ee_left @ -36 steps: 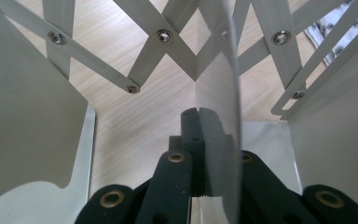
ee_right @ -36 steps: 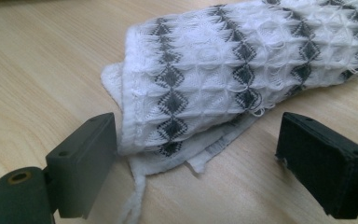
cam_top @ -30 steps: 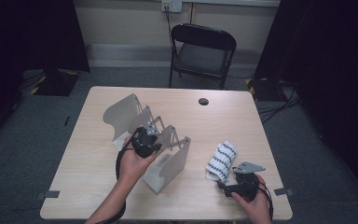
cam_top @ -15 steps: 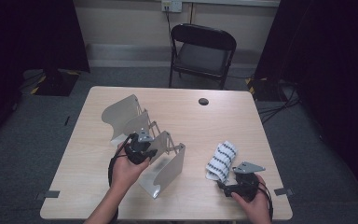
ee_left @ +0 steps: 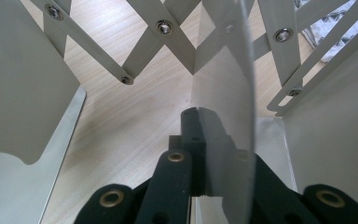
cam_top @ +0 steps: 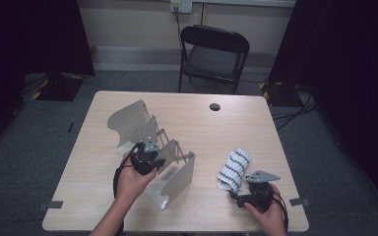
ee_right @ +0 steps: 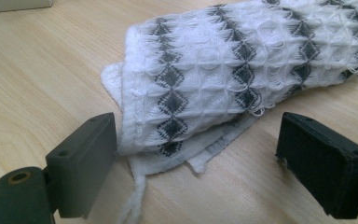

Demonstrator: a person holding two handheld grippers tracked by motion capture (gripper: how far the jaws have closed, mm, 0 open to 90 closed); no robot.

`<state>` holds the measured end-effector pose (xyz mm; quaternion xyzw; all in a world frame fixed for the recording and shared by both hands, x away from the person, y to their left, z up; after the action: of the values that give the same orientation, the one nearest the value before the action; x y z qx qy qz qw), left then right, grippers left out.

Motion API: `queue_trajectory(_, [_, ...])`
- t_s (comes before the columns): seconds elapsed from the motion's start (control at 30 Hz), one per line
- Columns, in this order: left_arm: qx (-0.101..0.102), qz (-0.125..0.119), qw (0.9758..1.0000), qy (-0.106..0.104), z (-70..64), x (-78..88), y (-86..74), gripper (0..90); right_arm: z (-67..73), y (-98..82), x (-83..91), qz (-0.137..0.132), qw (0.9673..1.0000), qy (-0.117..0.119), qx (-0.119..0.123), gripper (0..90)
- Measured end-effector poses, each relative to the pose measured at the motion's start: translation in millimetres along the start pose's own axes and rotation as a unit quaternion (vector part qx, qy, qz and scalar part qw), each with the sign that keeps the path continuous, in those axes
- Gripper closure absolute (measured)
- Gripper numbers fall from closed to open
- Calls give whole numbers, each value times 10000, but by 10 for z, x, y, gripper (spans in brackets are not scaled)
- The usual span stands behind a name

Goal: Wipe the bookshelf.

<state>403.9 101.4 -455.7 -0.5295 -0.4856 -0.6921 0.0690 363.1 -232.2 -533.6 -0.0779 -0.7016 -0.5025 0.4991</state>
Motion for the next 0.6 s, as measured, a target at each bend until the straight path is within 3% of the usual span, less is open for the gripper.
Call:
queue_trajectory(0.3, [-36, 9, 10000, -16, -8, 49, -76, 900, 2, 1, -1, 1, 10000, -10, -16, 117])
queue_trajectory(0.6, [-26, 33, 9998, -211, -3, 95, -162, 884, 5, 2, -1, 4, 10000, -21, -34, 117])
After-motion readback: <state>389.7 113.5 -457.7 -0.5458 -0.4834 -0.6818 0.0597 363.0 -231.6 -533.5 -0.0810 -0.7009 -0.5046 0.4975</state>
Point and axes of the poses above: each handheld gripper's, and its own axes: x roughly backward along the jaws, y roughly out of its top, z roughly to its left, the point moved 5 cm from there along -x, roughly forward along the jaws, and after that the axes turned 8 degrees about z, right-handed, at the moved point
